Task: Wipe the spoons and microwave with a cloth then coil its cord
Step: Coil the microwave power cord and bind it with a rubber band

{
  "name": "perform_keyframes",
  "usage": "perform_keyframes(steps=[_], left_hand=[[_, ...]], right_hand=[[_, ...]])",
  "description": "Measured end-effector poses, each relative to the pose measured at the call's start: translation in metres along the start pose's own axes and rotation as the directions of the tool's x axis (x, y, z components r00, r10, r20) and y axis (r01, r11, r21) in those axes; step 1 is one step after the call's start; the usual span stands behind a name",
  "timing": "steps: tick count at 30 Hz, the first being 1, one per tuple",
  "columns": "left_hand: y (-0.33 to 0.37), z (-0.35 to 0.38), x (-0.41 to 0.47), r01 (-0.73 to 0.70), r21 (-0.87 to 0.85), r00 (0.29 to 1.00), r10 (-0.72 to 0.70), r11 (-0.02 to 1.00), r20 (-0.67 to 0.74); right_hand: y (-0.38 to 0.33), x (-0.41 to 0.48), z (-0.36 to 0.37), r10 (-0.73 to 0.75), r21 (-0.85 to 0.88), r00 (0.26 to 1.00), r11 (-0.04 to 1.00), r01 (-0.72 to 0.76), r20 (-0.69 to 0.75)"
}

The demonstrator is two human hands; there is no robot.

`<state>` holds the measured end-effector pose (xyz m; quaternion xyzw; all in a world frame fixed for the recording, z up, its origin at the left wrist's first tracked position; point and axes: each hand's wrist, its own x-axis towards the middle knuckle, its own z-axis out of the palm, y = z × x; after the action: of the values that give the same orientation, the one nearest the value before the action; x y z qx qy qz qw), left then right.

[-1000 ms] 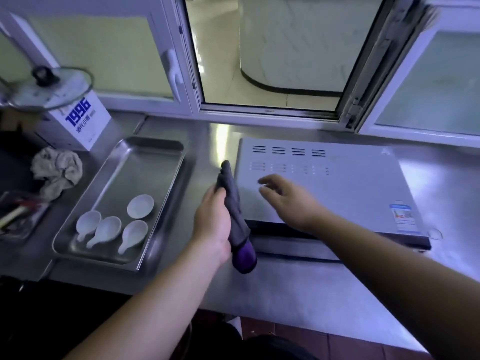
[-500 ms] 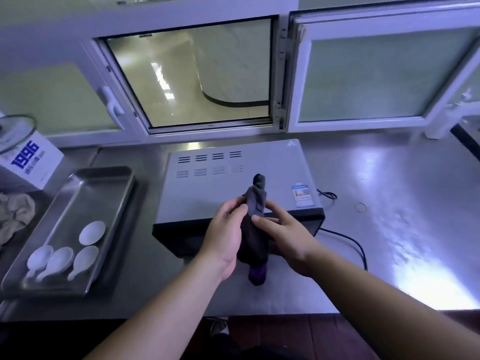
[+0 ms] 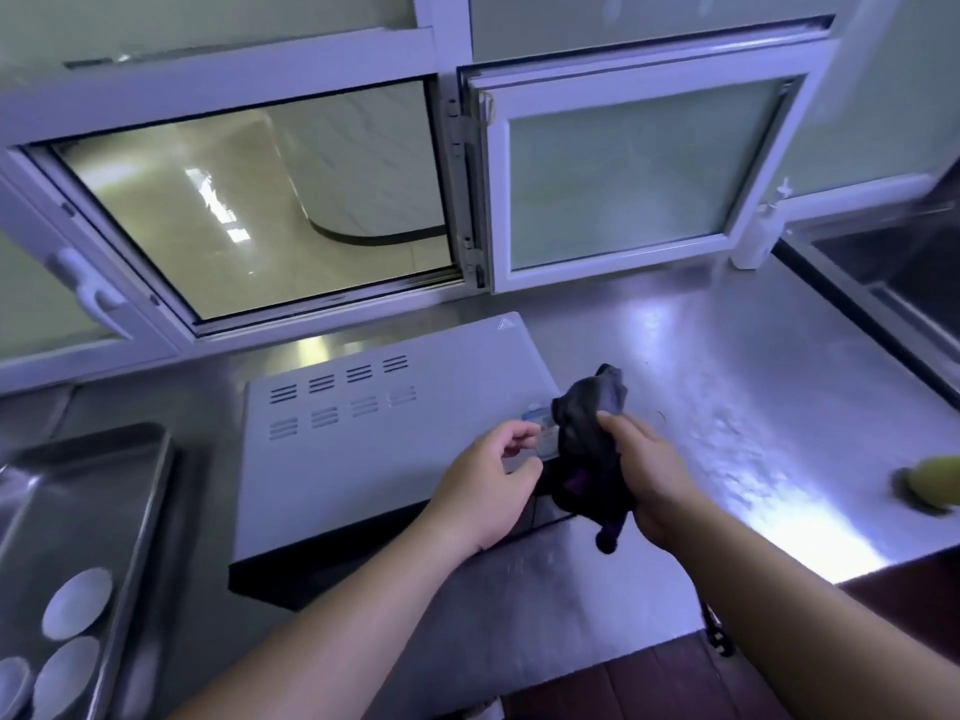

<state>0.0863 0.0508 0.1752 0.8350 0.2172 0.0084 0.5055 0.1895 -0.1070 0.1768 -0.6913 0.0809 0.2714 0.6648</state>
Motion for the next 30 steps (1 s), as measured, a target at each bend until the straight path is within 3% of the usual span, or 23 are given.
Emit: perform_keyframes(steps=[4, 10, 14, 17, 20, 24, 30], left_hand=[[-0.007, -0.010, 0.013, -0.182, 0.225, 0.982, 0.163, 0.957, 0.098], [-0.012, -0.001, 0.036, -0.446, 0.441, 0.895, 0.374, 0.779, 0.245], [-0.011, 0.012, 0.050, -0.534, 0.492, 0.845, 0.412, 0.688, 0.341], [-0.008, 0.022, 0.059, -0.574, 0.511, 0.818, 0.429, 0.640, 0.383], [-0.008, 0.037, 0.068, -0.590, 0.535, 0.808, 0.434, 0.605, 0.400], [-0.009, 0.060, 0.077, -0.596, 0.578, 0.803, 0.430, 0.558, 0.413], [-0.017, 0.080, 0.088, -0.531, 0.692, 0.841, 0.400, 0.489, 0.363]], right_hand=[[-0.005, 0.017, -0.017, 0.018, 0.005, 0.984, 1.000, -0.017, -0.177], [0.008, 0.024, -0.054, 0.107, 0.001, 0.940, 0.994, -0.113, -0.324], [0.029, 0.044, -0.088, 0.152, -0.261, 0.901, 0.926, -0.273, -0.406], [0.048, 0.070, -0.116, 0.166, -0.454, 0.893, 0.813, -0.364, -0.419], [0.054, 0.085, -0.136, 0.155, -0.606, 0.917, 0.708, -0.363, -0.368], [0.058, 0.109, -0.160, 0.221, -0.663, 0.917, 0.637, -0.393, -0.331], [0.081, 0.170, -0.201, 0.144, -0.798, 0.926, 0.472, -0.374, -0.349]])
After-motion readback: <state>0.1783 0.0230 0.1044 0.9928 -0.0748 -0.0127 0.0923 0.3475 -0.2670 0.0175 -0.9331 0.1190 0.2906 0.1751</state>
